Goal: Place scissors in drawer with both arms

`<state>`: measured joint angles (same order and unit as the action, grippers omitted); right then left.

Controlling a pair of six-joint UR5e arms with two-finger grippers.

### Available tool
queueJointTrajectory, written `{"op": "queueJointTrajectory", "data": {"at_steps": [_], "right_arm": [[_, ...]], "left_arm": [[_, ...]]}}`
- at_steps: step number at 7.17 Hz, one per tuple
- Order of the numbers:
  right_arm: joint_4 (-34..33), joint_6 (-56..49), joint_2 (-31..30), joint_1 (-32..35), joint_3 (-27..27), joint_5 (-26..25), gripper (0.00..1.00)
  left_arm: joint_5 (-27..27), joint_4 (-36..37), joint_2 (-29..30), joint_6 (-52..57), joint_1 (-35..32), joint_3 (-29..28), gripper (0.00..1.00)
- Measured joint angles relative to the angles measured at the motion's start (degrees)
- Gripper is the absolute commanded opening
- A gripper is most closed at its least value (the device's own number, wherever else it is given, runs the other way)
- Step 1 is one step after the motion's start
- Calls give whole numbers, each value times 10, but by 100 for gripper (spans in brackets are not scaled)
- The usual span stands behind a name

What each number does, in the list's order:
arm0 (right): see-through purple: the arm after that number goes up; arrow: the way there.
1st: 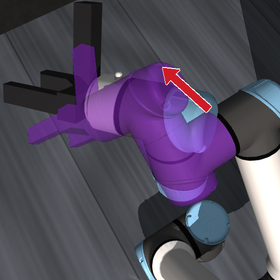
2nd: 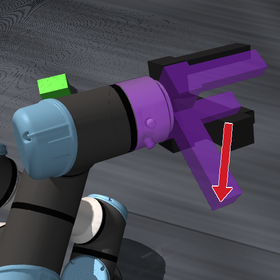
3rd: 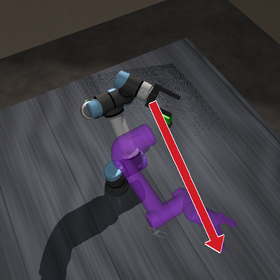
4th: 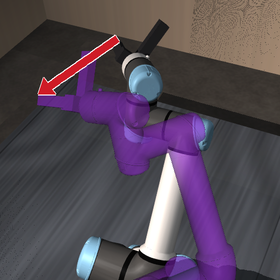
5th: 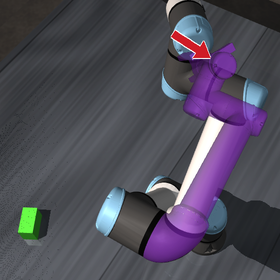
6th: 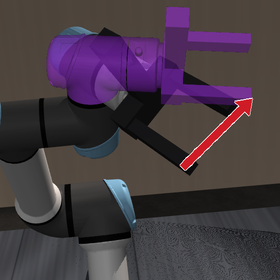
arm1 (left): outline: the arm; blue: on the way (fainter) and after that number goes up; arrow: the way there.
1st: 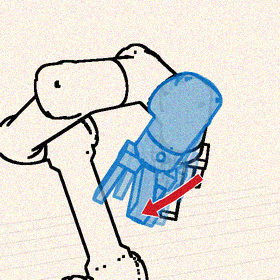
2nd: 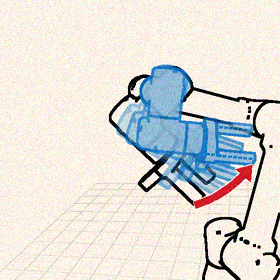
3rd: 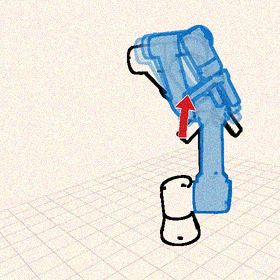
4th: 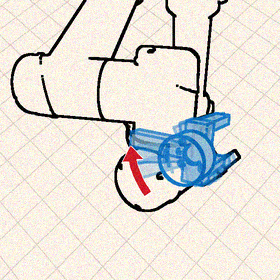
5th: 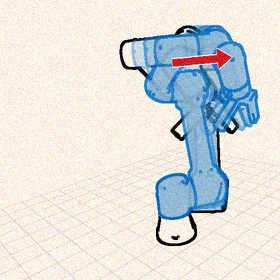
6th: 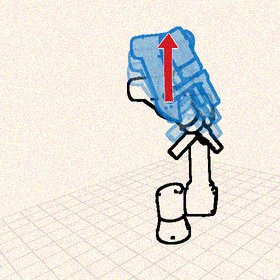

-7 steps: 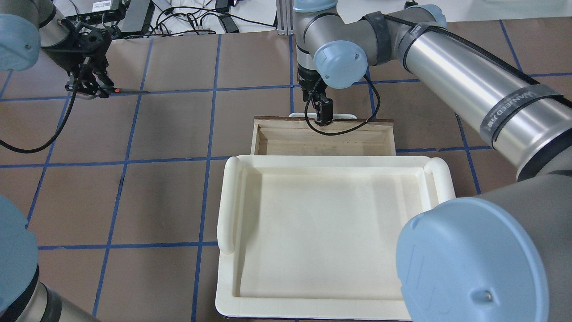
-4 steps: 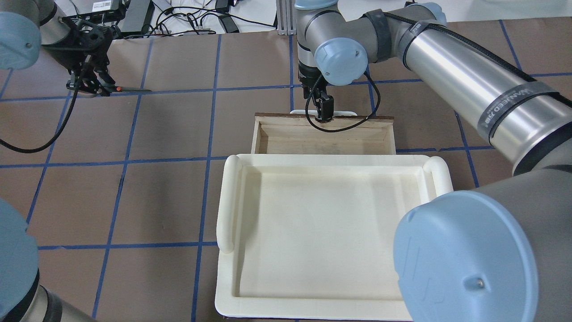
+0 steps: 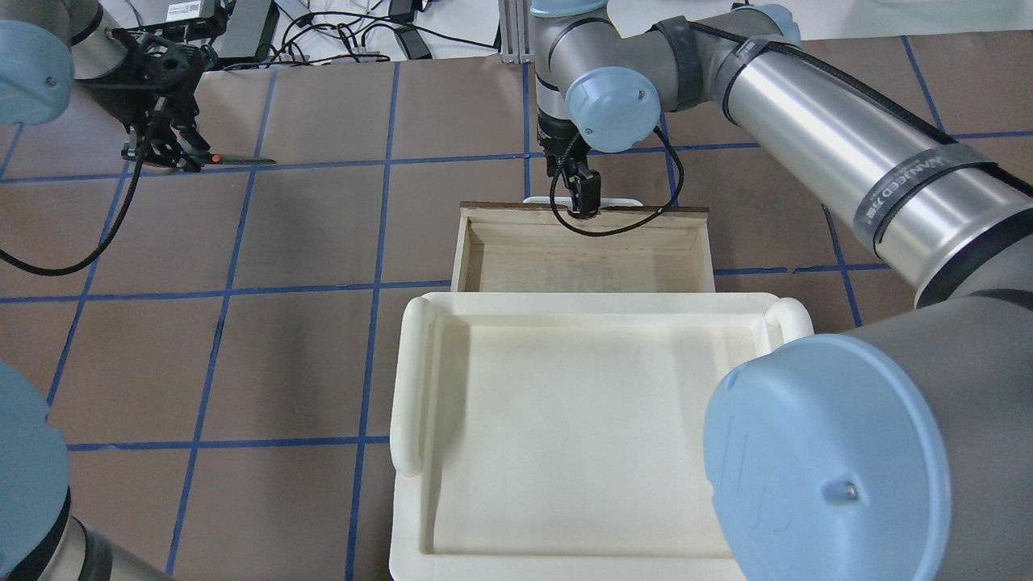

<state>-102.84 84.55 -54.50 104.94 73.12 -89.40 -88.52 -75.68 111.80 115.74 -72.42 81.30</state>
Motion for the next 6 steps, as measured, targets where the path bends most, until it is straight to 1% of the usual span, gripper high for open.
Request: {"op": "queueJointTrajectory", "data": {"at_steps": [3,6], "right_arm": [[10,2,-13,1,0,-13,99],[26,10,-34,4,1,-9,99]], "left_arm": [[2,-1,-3,-4,-1,0,0],[2,-1,-4,-8,-1,-1,0]]}}
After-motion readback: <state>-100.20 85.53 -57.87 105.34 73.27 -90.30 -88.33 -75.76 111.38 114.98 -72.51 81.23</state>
